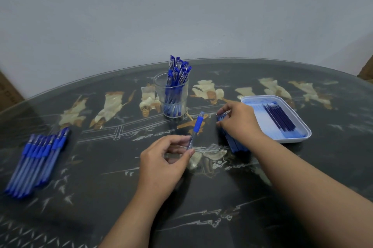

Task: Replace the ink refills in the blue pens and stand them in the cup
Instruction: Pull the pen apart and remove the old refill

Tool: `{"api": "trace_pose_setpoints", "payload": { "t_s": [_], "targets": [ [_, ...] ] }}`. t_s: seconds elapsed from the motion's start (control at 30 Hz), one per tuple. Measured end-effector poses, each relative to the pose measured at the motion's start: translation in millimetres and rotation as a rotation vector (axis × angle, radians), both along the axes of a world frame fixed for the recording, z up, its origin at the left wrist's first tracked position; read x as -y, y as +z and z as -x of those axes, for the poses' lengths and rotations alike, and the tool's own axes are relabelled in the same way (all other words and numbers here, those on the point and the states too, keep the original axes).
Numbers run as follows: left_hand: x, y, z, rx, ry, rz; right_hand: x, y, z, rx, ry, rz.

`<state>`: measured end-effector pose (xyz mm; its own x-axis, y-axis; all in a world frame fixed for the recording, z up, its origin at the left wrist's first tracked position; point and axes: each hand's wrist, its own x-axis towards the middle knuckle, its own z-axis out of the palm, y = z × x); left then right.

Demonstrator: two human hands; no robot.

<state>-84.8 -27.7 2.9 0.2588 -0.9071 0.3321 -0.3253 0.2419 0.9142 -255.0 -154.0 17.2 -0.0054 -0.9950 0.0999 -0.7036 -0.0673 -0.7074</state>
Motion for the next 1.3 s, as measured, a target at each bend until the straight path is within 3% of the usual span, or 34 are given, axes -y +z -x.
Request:
{"api": "trace_pose_setpoints", "payload": {
  "t_s": [0.3,0.47,0.77,1.3],
  "targets": [
    [-2,1,2,0.040,-0.004,-0.001,-29,9,18,0.158,-0.127,0.118],
    [-3,6,11,0.061,-0.006,-0.022,-32,-1,55,-0.038,-0.336,0.235],
    [-2,11,29,-0.045,-0.023,-0.077,-30,-6,86,-0.440,-0.420,0.147],
    [-3,0,39,-0.018,-0.013,-0.008,-29,-1,80,-0.556,-0.466,0.038]
  ]
}}
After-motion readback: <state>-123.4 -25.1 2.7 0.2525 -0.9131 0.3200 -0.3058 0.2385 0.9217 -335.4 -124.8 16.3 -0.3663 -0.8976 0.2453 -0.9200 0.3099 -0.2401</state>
